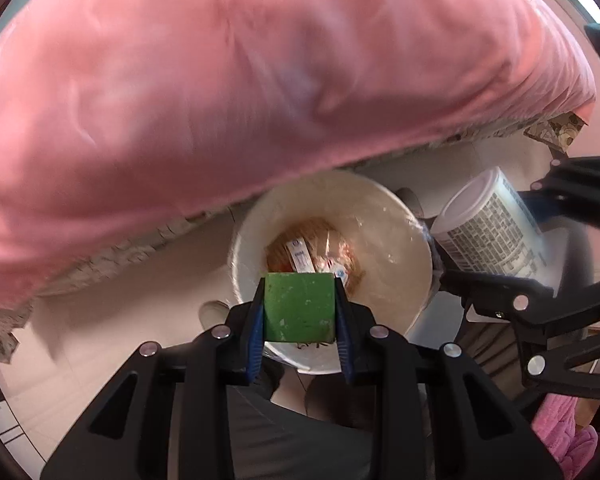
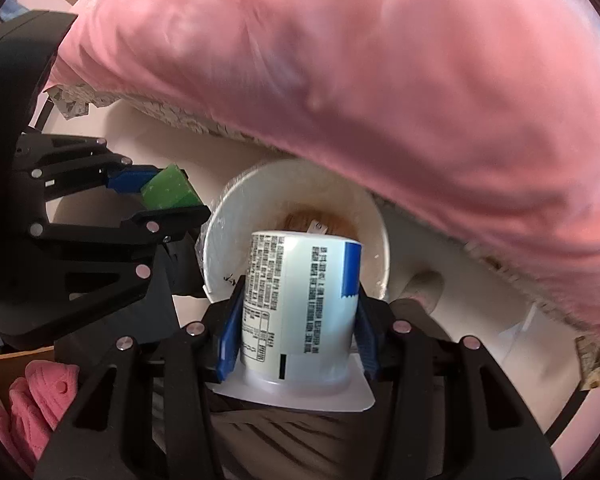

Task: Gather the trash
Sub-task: 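Carry the green block and clear cup with both tools over the trash bin, then open both tools to drop the green block and cup into the bin, then move both tools back over the bed toward the Lego brick and foam tube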

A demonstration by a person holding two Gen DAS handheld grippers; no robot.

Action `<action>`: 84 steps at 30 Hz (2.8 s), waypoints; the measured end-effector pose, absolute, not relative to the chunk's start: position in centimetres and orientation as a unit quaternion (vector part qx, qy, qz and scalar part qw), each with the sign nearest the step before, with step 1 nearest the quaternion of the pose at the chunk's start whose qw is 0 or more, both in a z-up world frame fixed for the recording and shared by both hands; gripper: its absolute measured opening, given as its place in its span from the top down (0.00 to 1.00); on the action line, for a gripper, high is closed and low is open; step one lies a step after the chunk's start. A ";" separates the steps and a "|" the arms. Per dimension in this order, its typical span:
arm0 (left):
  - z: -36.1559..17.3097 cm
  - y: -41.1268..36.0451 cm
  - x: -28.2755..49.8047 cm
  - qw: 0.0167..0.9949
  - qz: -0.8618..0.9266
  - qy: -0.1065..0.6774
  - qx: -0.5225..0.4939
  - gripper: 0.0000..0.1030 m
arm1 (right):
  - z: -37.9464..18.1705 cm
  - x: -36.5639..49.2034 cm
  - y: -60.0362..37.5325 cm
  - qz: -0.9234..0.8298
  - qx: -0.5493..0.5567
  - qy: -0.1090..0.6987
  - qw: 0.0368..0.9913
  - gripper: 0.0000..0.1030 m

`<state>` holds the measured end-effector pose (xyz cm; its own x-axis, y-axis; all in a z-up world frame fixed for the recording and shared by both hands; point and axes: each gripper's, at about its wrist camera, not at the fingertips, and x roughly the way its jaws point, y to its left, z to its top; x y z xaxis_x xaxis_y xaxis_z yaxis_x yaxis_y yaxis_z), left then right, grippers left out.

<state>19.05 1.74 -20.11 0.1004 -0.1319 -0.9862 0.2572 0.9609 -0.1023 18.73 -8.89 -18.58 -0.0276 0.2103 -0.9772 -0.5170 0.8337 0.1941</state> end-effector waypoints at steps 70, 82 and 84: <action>-40.2 1.9 20.5 0.629 -0.083 0.770 -0.067 0.57 | -40.1 18.6 -8.2 0.201 -0.092 0.760 0.612 0.47; -38.2 1.8 19.6 0.653 -0.084 0.752 -0.041 0.56 | -38.5 17.2 -7.8 0.208 -0.110 0.750 0.618 0.47; -37.2 1.8 19.3 0.657 -0.091 0.747 -0.041 0.52 | -37.7 16.7 -7.7 0.207 -0.118 0.745 0.622 0.47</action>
<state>19.31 1.78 -37.24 -0.1332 -0.1819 -0.9743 0.0583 0.9799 -0.1909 16.70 -7.71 -37.69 -0.1973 0.0818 -0.9769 -0.4341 0.8862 0.1619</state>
